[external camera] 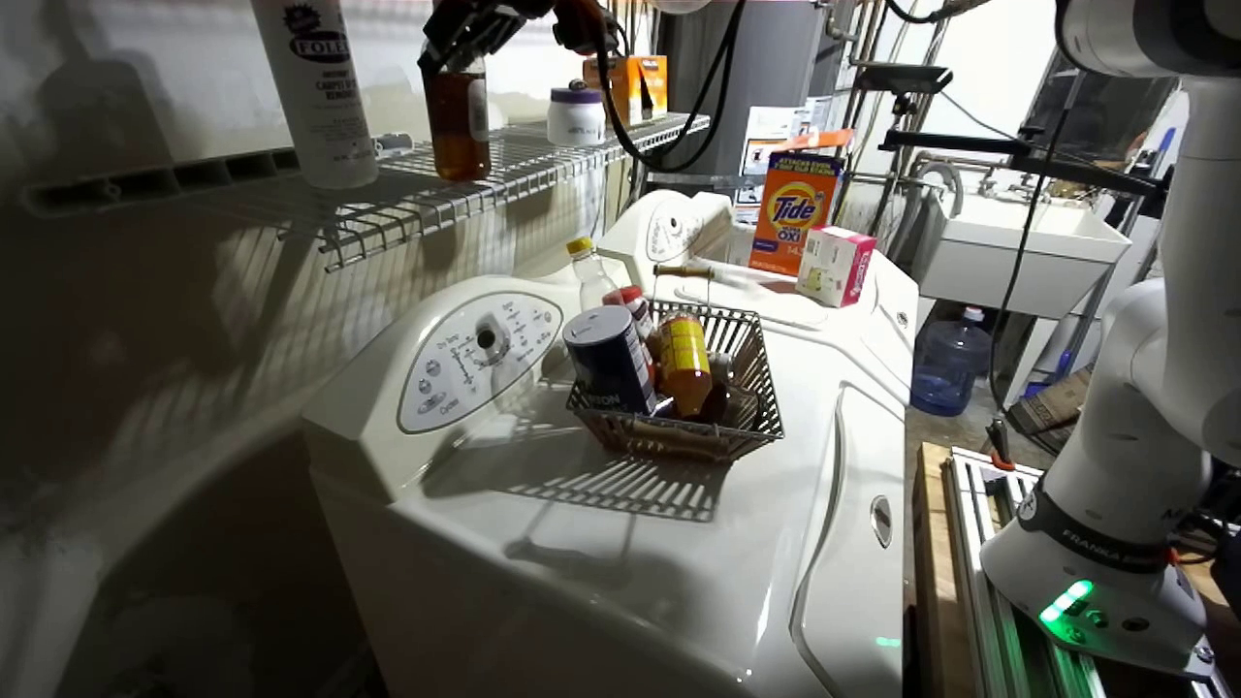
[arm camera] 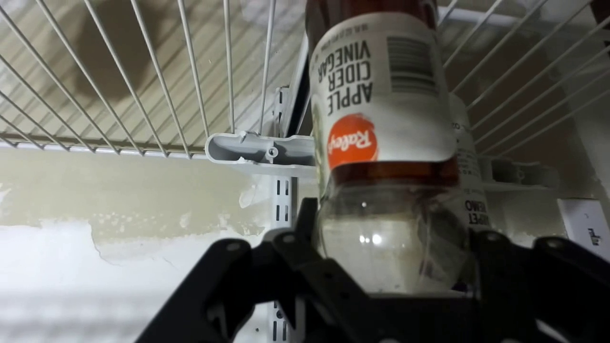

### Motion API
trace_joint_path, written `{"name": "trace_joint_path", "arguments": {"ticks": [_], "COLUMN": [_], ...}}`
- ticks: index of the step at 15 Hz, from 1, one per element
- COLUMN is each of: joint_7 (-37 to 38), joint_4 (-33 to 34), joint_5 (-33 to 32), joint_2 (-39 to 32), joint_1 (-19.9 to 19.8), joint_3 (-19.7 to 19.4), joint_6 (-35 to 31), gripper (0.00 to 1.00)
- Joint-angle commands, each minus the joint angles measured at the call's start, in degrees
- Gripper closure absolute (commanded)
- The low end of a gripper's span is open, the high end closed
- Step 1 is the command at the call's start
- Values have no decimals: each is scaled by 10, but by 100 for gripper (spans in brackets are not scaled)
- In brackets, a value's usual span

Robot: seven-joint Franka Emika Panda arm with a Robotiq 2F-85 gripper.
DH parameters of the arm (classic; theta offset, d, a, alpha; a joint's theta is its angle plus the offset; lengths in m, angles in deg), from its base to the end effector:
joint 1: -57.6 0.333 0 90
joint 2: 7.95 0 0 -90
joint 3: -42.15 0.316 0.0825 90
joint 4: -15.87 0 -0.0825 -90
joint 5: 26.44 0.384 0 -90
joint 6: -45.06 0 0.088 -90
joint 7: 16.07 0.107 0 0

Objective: Put the brown bottle from the bottom shelf into the basket.

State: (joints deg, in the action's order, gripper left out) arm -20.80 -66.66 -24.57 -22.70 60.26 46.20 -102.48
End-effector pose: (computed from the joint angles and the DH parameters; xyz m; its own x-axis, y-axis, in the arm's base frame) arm 0.6861 0.0728 0.6504 0.6280 0.1138 0.7698 0.1626 -0.9866 0.0132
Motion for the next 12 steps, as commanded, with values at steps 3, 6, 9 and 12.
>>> {"name": "trace_joint_path", "arguments": {"ticks": [3, 6, 9, 12], "joint_7": [55, 66, 80, 100], "joint_4": [-30, -42, -65, -98], "joint_5": [-34, -43, -66, -89], "joint_2": [48, 65, 96, 137], "joint_1": [12, 14, 16, 15], "joint_3": [-13, -13, -13, -12], "joint_6": [17, 32, 59, 97], "gripper": [68, 68, 68, 68]}}
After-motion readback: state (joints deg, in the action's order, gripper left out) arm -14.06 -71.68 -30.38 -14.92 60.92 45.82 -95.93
